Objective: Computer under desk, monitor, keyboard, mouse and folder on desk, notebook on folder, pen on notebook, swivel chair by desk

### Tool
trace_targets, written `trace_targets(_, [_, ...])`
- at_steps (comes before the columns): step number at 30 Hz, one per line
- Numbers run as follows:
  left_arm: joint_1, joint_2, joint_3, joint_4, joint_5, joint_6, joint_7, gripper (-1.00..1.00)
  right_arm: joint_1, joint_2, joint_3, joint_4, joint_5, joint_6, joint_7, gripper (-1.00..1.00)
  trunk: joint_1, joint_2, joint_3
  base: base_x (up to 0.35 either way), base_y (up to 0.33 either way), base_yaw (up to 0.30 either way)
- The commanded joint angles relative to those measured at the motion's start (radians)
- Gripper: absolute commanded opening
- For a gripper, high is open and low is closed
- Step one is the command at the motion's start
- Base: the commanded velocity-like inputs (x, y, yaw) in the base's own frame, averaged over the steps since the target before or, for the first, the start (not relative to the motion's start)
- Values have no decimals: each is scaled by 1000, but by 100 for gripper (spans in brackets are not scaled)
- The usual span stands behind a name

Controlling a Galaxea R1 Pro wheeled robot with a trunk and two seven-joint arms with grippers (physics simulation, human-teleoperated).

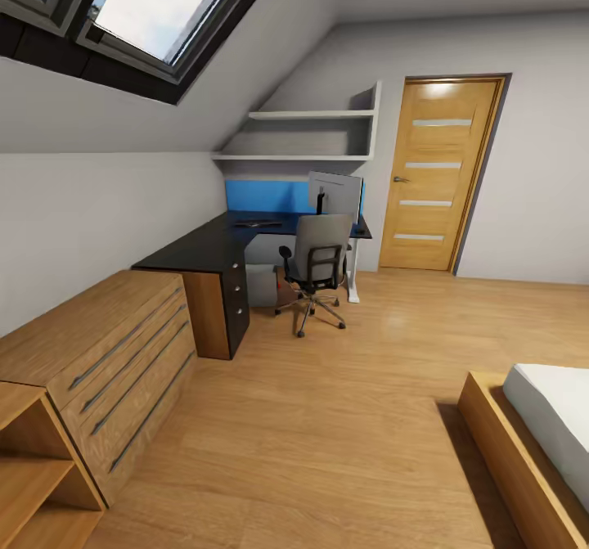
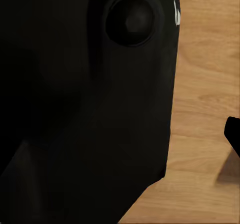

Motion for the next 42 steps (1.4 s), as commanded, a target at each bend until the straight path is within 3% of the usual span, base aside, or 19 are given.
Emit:
trace_targets(1, [-6, -6, 4, -6, 6, -6, -3, 100, -6, 6, 6, -6, 6, -6, -6, 100, -4, 7, 3, 0, 0, 0])
trace_targets(4, [-23, -19, 2, -23, 22, -23, -3, 100, -23, 23, 23, -23, 23, -23, -8, 100, -15, 28, 12, 0, 0, 0])
trace_targets(6, [-12, -23, 1, -34, 24, -34, -5, 100, -13, 33, 12, -34, 16, -34, 3, 100, -23, 42, 18, 0, 0, 0])
trace_targets(13, [10, -24, 0, -29, -2, 0, -6, 100, -5, 17, -4, -74, -8, -61, 13, 100, -50, 91, 40, 0, 0, 0])
trace_targets(24, [10, -23, 0, -29, -1, 14, -6, 100, -5, 15, -7, -94, -9, -108, 11, 100, -92, 168, 75, 0, 0, 0])
trace_targets(36, [9, -21, 0, -89, 0, 14, -6, 100, -5, 14, -9, -96, -9, -169, 8, 100, -138, 252, 112, 0, 0, 0])
trace_targets(37, [9, -21, 0, -101, 0, 14, -6, 100, -5, 13, -9, -98, -9, -280, 8, 100, -142, 259, 115, 0, 0, 0])
trace_targets(42, [9, -17, 0, -153, 0, 14, -5, 100, -5, 8, -9, -129, -9, -352, 7, 100, -161, 294, 131, 0, 0, 0])
